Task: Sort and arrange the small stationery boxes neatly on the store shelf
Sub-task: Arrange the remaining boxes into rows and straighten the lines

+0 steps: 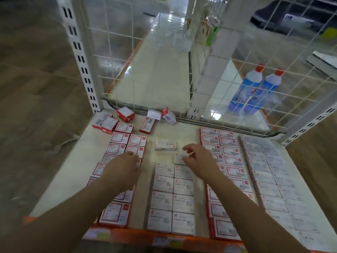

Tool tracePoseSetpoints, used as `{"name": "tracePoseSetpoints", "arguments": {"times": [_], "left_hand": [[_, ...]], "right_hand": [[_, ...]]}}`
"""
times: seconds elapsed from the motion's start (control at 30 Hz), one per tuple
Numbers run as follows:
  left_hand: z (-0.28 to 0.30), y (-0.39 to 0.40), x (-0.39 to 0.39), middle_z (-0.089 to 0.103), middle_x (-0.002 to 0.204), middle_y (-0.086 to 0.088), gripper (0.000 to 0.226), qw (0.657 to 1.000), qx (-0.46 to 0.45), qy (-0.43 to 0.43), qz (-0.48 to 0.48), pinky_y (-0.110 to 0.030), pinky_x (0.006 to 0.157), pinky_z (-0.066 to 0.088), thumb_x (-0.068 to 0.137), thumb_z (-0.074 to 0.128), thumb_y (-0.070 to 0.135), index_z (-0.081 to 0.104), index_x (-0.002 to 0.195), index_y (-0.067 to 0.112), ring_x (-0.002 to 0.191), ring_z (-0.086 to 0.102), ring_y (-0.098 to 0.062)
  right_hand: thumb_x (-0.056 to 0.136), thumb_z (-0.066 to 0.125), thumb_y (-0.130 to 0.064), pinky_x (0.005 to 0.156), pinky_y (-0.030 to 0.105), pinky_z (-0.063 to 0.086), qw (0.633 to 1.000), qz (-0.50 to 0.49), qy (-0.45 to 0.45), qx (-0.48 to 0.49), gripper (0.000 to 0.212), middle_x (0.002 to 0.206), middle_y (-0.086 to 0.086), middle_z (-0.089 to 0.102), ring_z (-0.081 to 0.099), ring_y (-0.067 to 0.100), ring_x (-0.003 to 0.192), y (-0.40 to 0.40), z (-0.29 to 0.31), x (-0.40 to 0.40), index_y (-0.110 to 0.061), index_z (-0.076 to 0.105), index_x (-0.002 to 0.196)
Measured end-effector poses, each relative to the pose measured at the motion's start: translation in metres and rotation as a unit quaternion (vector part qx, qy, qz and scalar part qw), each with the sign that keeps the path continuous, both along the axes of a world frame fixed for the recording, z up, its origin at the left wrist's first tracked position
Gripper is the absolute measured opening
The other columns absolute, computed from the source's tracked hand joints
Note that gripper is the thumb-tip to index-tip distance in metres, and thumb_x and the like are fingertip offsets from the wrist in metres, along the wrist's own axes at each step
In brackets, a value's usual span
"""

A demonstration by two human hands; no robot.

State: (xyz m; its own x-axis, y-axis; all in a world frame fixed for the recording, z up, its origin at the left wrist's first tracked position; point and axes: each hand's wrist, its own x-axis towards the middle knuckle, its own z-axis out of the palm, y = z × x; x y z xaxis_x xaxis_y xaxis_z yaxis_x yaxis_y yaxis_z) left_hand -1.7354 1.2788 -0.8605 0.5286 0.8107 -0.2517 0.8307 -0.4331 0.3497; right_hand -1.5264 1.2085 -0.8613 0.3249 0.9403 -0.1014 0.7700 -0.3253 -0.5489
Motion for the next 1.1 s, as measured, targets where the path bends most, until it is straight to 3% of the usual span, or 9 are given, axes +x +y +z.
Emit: {"name": "tracePoseSetpoints", "arguments": {"times": [0.2,0.33,0.47,0.6,0.83,1.0,1.1], "left_hand": [[-0.006,0.009,0.003,0.058,0.105,0.003,0.018,1.0,-0.024,-0.002,0.01,-0.028,0.084,0.048,0.094,0.045,0.029,0.058,0.101,0.019,0.094,0.056,-0.014],[-0.002,0.018,0.009,0.055,0.118,0.0,0.029,0.999,-0.029,0.017,0.036,-0.029,0.089,0.045,0.096,0.043,0.027,0.054,0.122,0.017,0.106,0.054,-0.017],[-0.003,0.024,0.011,0.058,0.114,0.0,0.028,0.996,-0.051,0.008,0.074,-0.024,0.08,0.042,0.096,0.044,0.025,0.057,0.12,0.016,0.101,0.056,-0.016],[-0.004,0.023,0.01,0.06,0.111,0.0,0.026,0.993,-0.068,-0.01,0.092,-0.023,0.076,0.043,0.096,0.045,0.026,0.06,0.115,0.016,0.093,0.056,-0.015],[0.004,0.014,0.009,0.05,0.136,-0.004,0.04,0.973,-0.094,-0.131,0.168,-0.032,0.097,0.042,0.097,0.045,0.027,0.047,0.135,0.015,0.122,0.049,-0.02],[0.013,0.014,0.015,0.057,0.128,-0.005,0.036,0.946,-0.127,-0.217,0.207,-0.031,0.093,0.042,0.097,0.045,0.025,0.052,0.131,0.014,0.114,0.053,-0.018],[0.015,0.009,0.018,0.066,0.104,-0.001,0.028,0.935,-0.167,-0.253,0.184,-0.02,0.073,0.042,0.096,0.048,0.026,0.064,0.114,0.014,0.093,0.058,-0.013]], "right_hand": [[0.091,0.054,-0.023,0.096,0.03,0.039,0.998,0.015,-0.028,-0.059,0.047,0.134,0.007,0.041,0.047,0.02,0.116,0.044,-0.013,-0.008,-0.015,0.041,0.136],[0.089,0.057,-0.019,0.099,0.027,0.033,0.997,0.008,-0.015,-0.082,0.055,0.139,0.009,0.037,0.042,0.022,0.124,0.063,-0.019,-0.002,-0.013,0.037,0.14],[0.086,0.062,-0.014,0.103,0.03,0.036,0.995,0.005,0.004,-0.102,0.057,0.139,0.01,0.039,0.044,0.022,0.124,0.077,-0.025,0.001,-0.012,0.04,0.139],[0.084,0.063,-0.011,0.099,0.025,0.036,0.996,0.013,0.003,-0.092,0.049,0.131,0.009,0.048,0.047,0.02,0.119,0.085,-0.029,0.002,-0.01,0.049,0.132],[0.09,0.055,-0.02,0.082,0.017,0.032,0.999,0.03,-0.033,-0.022,0.043,0.123,0.008,0.046,0.047,0.016,0.105,0.068,-0.019,0.003,-0.008,0.046,0.131],[0.088,0.06,-0.025,0.085,0.014,0.034,0.997,0.065,-0.015,0.024,0.041,0.117,-0.003,0.048,0.042,0.003,0.096,0.036,-0.001,-0.004,-0.016,0.049,0.127],[0.087,0.061,-0.026,0.086,0.011,0.034,0.996,0.065,0.001,0.053,0.041,0.11,-0.009,0.046,0.043,0.001,0.097,0.017,0.006,-0.012,-0.017,0.051,0.126]]}}
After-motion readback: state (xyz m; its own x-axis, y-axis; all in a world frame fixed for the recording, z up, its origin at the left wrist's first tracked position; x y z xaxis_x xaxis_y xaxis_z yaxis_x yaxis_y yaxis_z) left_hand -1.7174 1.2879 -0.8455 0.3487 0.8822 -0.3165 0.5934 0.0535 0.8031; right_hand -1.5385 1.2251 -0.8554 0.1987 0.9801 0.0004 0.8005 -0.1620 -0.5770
